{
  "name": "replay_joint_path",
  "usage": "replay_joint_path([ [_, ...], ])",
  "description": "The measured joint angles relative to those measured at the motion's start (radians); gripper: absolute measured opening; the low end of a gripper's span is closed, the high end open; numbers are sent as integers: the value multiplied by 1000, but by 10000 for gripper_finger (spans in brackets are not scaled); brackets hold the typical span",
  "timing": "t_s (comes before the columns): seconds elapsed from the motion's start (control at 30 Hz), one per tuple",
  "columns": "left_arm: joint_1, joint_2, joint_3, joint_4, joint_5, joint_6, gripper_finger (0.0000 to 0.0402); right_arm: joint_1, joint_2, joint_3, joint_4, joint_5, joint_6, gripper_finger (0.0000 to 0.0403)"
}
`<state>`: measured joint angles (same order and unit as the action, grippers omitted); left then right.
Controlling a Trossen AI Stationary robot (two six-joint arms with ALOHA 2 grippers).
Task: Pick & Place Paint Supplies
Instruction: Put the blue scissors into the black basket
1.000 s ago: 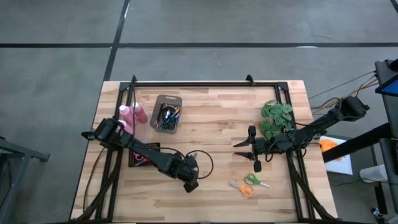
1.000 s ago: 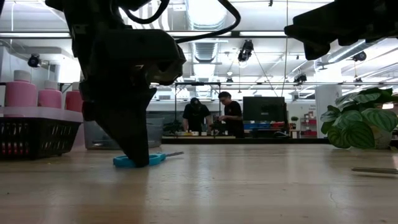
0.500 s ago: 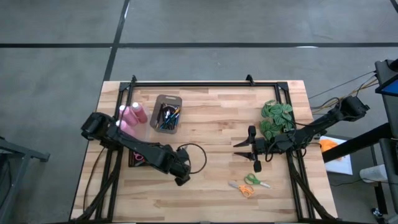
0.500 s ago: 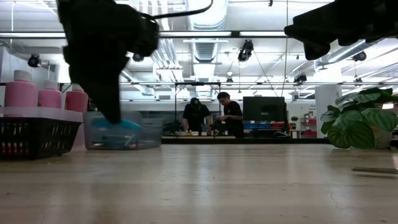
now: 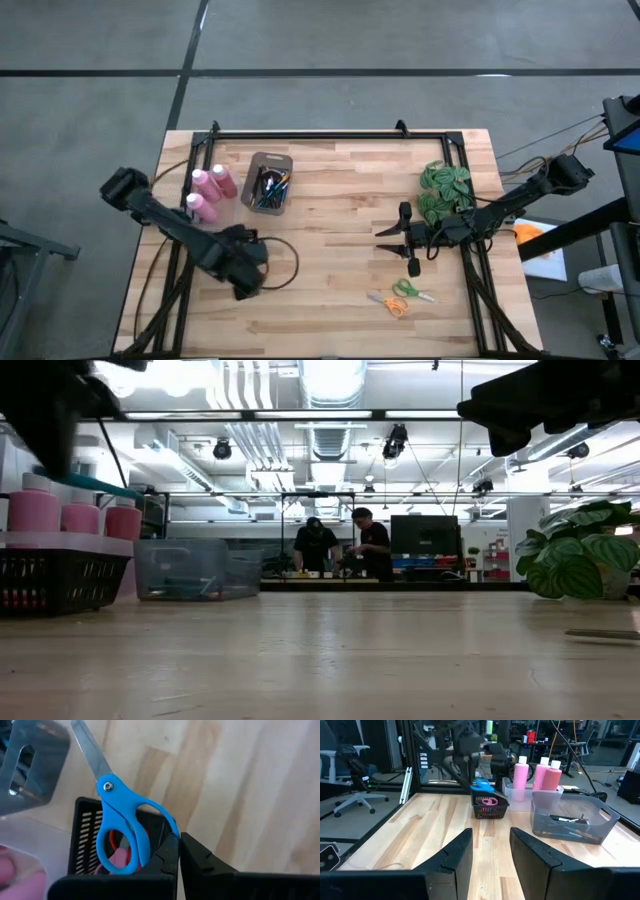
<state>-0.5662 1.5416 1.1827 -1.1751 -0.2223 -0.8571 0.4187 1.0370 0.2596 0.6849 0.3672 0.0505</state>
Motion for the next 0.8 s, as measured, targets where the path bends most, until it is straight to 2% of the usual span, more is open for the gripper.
replay_joint_path([
  [0.17, -107, -129, -75, -2, 6, 47, 2, 0, 0, 0, 0, 0, -1, 130],
  [0.33, -180, -243, -173, 4, 11, -44, 2, 0, 0, 0, 0, 0, -1, 130],
  [0.5, -194, -323, -267, 23, 84, -125, 2, 0, 0, 0, 0, 0, 0, 130],
  [0.6, -194, -348, -325, 77, 133, -100, 2, 0, 0, 0, 0, 0, 0, 130],
  [0.8, -192, -349, -420, 125, 143, -47, 2, 0, 0, 0, 0, 0, -1, 130],
])
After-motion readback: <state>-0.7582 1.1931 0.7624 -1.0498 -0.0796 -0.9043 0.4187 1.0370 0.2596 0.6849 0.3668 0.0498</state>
